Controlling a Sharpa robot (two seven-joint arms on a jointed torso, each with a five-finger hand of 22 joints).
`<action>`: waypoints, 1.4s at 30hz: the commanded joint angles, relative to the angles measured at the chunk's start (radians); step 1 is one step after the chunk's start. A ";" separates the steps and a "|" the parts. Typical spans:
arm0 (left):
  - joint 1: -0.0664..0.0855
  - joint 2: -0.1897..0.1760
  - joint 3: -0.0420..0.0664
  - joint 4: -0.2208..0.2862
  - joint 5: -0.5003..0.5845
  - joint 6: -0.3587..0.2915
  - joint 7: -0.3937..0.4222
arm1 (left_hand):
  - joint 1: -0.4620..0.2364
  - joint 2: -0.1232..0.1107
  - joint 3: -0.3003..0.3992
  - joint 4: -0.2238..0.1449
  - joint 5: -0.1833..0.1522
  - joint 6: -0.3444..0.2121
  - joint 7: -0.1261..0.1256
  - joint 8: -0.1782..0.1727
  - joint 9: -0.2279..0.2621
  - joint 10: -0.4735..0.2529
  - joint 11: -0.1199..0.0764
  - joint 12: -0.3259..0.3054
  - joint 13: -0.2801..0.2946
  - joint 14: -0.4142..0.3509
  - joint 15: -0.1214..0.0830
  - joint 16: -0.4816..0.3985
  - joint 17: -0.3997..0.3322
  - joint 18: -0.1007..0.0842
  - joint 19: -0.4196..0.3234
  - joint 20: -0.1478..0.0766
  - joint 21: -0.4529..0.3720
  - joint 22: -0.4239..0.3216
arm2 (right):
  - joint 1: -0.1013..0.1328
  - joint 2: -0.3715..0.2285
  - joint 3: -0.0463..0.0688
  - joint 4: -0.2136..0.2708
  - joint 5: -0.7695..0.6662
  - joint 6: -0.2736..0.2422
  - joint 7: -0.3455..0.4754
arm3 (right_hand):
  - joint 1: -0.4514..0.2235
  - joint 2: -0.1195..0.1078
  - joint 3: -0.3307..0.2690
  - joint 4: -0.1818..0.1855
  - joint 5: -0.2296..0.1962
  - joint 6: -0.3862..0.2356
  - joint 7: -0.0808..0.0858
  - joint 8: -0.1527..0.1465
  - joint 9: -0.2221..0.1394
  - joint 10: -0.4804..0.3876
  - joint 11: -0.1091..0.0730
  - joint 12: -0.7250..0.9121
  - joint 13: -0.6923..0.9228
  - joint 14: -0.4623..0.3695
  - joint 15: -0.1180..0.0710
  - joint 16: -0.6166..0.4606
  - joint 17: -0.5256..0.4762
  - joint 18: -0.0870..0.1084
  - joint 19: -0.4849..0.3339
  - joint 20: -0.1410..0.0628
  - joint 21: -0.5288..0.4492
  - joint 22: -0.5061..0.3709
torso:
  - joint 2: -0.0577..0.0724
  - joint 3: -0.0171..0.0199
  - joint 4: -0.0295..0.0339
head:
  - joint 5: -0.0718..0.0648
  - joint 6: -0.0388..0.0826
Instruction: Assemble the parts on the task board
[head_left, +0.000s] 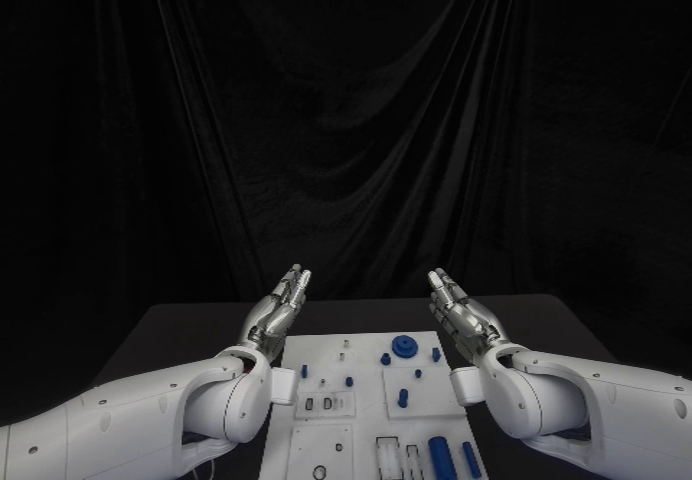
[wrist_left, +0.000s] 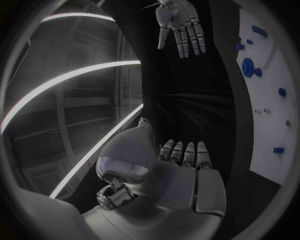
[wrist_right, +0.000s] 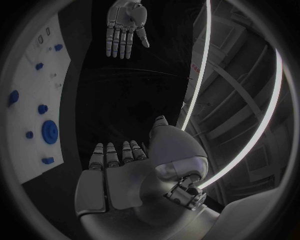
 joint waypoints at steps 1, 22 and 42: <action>0.022 0.004 -0.020 -0.005 0.080 0.245 0.102 | 0.050 0.008 -0.009 0.012 0.010 0.015 0.001 0.006 0.003 0.000 0.011 -0.007 -0.001 0.001 -0.004 -0.004 -0.001 0.035 0.000 0.062 -0.006 -0.001 | 0.020 -0.007 -0.019 0.005 0.110 0.198 -0.034 | 0.054 -0.004 -0.011 0.007 0.013 0.001 0.028 -0.004 -0.002 0.000 0.034 -0.005 -0.002 0.000 -0.050 -0.003 -0.002 0.013 0.000 0.054 -0.006 -0.002 | 0.000 -0.0002 0.0005 | 0.000 0.000; 0.056 -0.053 -0.069 -0.066 -0.095 0.473 0.194 | 0.313 -0.016 0.048 0.014 0.345 0.254 0.178 0.072 0.035 0.088 0.146 0.068 0.028 0.036 0.117 0.021 0.015 0.057 0.067 0.256 0.041 0.027 | 0.048 -0.105 -0.046 0.017 -0.002 0.472 -0.046 | 0.240 -0.028 0.040 -0.011 0.136 0.061 0.099 0.030 0.015 0.006 0.212 0.015 0.007 0.029 0.139 0.030 0.019 0.016 0.116 0.222 0.075 0.047 | 0.043 -0.0113 0.0356 | -0.018 -0.116; 0.059 -0.192 -0.069 -0.010 -0.104 0.456 0.209 | 0.451 -0.047 0.076 -0.009 0.497 0.333 0.190 0.102 0.044 0.094 0.172 0.146 0.033 0.053 0.125 0.031 0.020 0.058 0.062 0.255 0.035 0.020 | 0.207 -0.157 -0.046 0.035 -0.159 0.343 -0.244 | 0.556 -0.052 0.100 -0.204 0.352 0.318 0.262 0.301 0.059 0.308 0.406 0.716 0.120 0.680 0.193 0.512 0.167 0.016 0.794 0.263 0.394 0.158 | 0.085 -0.0129 0.0485 | -0.007 -0.313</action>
